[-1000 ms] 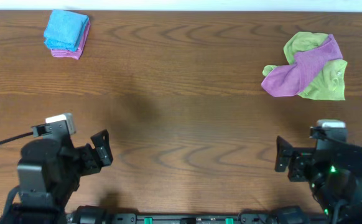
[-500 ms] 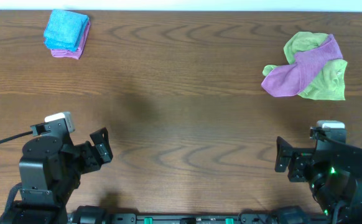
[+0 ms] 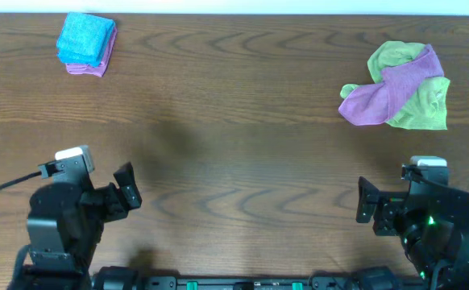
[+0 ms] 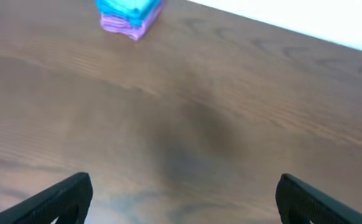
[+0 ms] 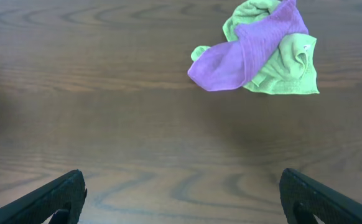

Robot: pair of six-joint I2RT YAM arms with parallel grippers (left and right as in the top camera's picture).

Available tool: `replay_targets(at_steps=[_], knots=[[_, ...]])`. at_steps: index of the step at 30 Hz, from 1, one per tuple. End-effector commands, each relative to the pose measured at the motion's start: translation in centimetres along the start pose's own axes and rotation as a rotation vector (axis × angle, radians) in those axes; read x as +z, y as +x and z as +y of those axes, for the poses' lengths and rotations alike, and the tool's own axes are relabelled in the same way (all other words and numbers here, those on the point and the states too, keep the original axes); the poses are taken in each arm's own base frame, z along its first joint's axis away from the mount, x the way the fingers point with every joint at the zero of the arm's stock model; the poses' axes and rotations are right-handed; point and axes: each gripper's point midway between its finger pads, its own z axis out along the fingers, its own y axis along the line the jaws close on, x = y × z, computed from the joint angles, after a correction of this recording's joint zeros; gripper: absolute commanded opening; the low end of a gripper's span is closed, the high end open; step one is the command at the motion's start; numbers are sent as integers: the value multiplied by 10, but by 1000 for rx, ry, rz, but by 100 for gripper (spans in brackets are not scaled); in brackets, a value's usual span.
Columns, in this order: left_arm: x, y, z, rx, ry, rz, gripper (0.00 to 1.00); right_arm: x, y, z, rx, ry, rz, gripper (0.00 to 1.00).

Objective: Fold the cloth

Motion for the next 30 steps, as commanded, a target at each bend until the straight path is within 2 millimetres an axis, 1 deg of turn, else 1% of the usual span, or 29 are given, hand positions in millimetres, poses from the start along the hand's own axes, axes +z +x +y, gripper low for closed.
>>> replay_targets(at_steps=[1, 4, 9, 12, 22, 26, 30], knots=[[12, 18, 5, 117, 14, -48, 95, -2, -2, -4, -7, 19, -10, 99], [31, 38, 9, 108, 31, -105, 96, -2, -2, -4, -7, 19, -10, 99], [70, 80, 14, 99, 68, -128, 95, -2, -2, -4, -7, 19, -10, 99], [82, 93, 15, 99, 82, -143, 95, -2, -2, -4, -7, 19, -10, 99], [97, 114, 21, 99, 75, -149, 95, -2, -2, -4, -7, 19, -10, 99], [98, 117, 22, 98, 79, -167, 95, -2, -2, -4, -7, 19, -10, 99], [96, 113, 21, 99, 84, -193, 95, -2, -2, -4, -7, 19, -10, 99]])
